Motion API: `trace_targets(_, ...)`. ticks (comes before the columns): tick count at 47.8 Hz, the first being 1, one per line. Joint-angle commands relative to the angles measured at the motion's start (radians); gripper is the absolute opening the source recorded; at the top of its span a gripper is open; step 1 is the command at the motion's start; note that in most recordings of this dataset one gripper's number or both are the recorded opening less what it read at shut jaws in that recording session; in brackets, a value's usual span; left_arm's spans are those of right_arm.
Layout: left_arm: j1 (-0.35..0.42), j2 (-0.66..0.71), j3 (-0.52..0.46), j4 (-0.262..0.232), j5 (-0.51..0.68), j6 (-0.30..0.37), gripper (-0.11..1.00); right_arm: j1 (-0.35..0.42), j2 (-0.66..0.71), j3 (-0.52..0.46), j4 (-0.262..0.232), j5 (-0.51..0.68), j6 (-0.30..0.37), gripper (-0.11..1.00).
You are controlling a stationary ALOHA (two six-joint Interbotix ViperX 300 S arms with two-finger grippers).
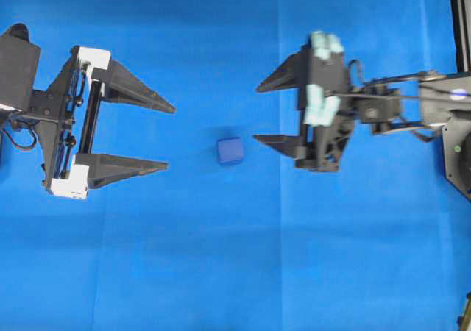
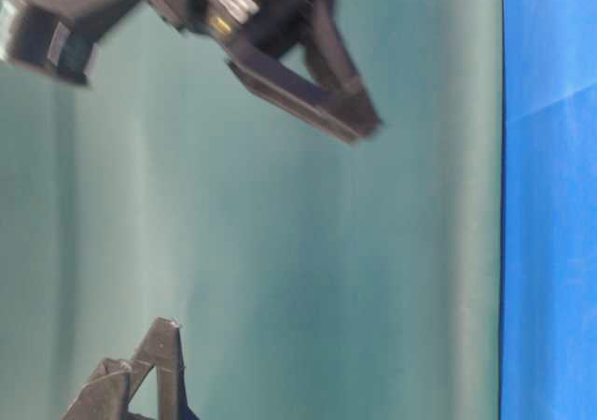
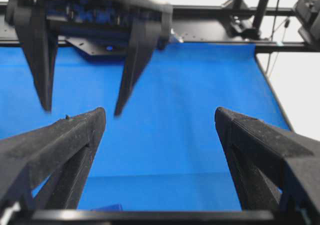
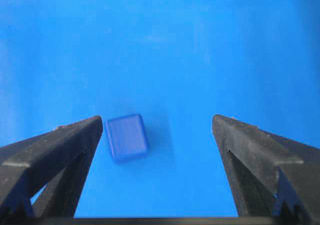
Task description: Handover the blue block to the right arm after grasping it with the left arm, then place it in the designated position.
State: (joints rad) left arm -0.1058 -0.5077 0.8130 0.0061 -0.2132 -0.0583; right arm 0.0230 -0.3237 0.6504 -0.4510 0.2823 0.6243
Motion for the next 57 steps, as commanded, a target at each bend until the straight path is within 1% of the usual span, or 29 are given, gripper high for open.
trace_targets(1,-0.002,-0.011,-0.029,0.002,-0.006,0.002,0.93,0.005,-0.074,0.002,-0.003,0.026,-0.002,0.92)
trace_targets(10,-0.003,-0.009,-0.032,0.002,-0.005,0.002,0.93,0.005,-0.181,0.048,-0.003,0.071,-0.002,0.92)
trace_targets(19,-0.003,-0.009,-0.032,0.002,-0.005,0.002,0.93,0.005,-0.261,0.081,-0.003,0.072,0.000,0.92)
trace_targets(33,-0.002,-0.009,-0.032,0.002,-0.006,0.002,0.93,0.005,-0.258,0.083,-0.026,0.058,-0.002,0.92)
trace_targets(39,-0.002,-0.009,-0.032,0.002,-0.006,0.002,0.93,0.005,-0.262,0.083,-0.043,0.009,-0.002,0.92)
trace_targets(46,-0.002,-0.008,-0.032,0.002,-0.005,0.002,0.93,0.003,-0.276,0.097,-0.060,-0.083,0.000,0.92)
trace_targets(57,-0.002,-0.008,-0.032,0.002,-0.005,0.002,0.93,-0.021,-0.310,0.156,-0.058,-0.235,0.003,0.92)
